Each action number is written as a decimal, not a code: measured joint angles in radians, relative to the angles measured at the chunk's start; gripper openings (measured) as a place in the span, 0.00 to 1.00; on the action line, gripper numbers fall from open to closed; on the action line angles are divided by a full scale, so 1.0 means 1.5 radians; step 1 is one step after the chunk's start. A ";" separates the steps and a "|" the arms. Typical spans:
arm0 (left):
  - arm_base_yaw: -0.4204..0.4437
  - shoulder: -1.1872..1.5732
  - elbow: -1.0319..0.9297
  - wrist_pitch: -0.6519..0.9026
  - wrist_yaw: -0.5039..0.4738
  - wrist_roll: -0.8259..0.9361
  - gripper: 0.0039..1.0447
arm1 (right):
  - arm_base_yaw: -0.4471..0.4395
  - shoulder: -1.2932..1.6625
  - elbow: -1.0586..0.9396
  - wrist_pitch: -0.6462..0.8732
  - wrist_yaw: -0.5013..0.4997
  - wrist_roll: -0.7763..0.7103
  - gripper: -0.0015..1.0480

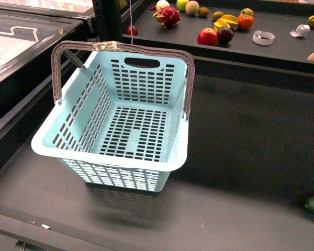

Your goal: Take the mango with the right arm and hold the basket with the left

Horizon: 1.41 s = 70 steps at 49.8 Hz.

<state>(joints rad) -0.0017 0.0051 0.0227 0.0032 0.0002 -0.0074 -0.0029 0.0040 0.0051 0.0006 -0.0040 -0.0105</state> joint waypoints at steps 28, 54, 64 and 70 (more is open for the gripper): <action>0.000 0.000 0.000 0.000 0.000 0.001 0.92 | 0.000 0.000 0.000 0.000 0.000 0.000 0.92; -0.055 0.710 0.132 0.358 -0.292 -0.427 0.92 | 0.001 0.000 0.000 0.000 0.000 0.000 0.92; -0.121 1.035 0.324 0.405 -0.257 -0.560 0.92 | 0.001 0.000 0.000 0.000 0.000 0.000 0.92; -0.142 1.138 0.409 0.405 -0.229 -0.619 0.92 | 0.001 0.000 0.000 0.000 0.000 0.000 0.92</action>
<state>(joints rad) -0.2146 1.7123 0.6361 0.6109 -0.3439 -0.9356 -0.0021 0.0040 0.0051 0.0006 -0.0040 -0.0105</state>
